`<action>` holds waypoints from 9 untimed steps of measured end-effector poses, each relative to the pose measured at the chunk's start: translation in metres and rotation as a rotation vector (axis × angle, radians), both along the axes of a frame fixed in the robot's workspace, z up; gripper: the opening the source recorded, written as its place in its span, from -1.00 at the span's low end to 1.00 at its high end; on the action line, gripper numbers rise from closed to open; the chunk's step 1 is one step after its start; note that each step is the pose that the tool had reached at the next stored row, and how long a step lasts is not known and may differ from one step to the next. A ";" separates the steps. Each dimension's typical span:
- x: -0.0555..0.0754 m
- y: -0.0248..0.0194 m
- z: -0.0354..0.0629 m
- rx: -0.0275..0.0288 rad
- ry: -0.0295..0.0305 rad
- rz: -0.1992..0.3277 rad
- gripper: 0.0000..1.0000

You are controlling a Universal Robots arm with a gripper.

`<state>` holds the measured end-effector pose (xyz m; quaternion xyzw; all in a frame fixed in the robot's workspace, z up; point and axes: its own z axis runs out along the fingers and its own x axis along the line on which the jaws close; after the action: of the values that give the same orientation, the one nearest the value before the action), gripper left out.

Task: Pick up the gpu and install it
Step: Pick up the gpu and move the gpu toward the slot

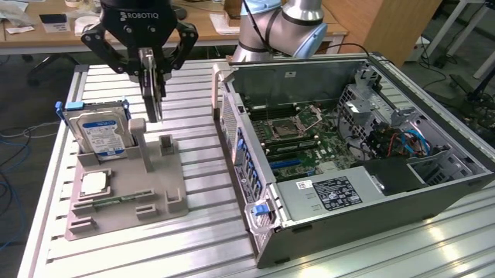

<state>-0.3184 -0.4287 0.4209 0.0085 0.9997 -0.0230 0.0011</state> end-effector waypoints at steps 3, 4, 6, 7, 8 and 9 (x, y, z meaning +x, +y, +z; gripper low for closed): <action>0.007 0.0001 0.0000 0.0000 0.0001 0.000 -0.44; 0.009 0.0001 0.0000 0.0000 0.0000 0.000 -0.44; 0.015 0.0001 0.0001 -0.0001 0.0001 0.000 -0.44; 0.018 0.0001 0.0000 0.0000 0.0000 0.000 -0.44; 0.020 0.0002 0.0000 0.0000 0.0000 0.000 -0.44; 0.023 0.0001 0.0000 0.0000 0.0000 0.000 -0.44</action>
<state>-0.2954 -0.4286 0.4209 0.0086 0.9997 -0.0230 0.0011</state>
